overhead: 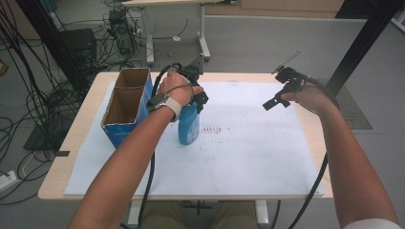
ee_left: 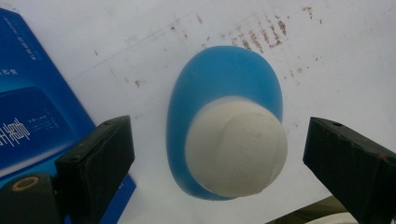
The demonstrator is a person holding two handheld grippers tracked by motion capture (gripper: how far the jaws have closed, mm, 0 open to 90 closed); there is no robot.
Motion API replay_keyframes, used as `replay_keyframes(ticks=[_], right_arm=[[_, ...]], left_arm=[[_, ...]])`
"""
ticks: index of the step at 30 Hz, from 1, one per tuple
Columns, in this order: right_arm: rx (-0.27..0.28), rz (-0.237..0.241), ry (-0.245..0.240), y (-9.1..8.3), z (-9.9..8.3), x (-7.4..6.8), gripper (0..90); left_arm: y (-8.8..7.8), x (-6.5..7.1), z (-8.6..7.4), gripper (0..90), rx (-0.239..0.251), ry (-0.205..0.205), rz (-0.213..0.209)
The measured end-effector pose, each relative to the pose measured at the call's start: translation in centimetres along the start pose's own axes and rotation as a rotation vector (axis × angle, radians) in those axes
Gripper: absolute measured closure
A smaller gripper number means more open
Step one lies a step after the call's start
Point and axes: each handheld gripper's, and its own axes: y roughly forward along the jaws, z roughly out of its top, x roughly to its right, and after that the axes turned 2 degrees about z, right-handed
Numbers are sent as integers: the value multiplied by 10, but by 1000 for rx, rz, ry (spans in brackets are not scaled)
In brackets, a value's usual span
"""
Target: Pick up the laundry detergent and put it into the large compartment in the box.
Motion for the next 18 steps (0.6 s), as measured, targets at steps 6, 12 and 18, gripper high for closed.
replay_keyframes(ticks=[6, 12, 18], right_arm=[[1, -1, 2, 0, 0, 0, 105], [0, 0, -2, 0, 0, -1, 105], [-1, 2, -3, 1, 1, -1, 105]], left_arm=[[0, 0, 0, 93, 3, 0, -2], [0, 0, -1, 94, 6, 7, -7], [-1, 0, -1, 95, 7, 9, -9]])
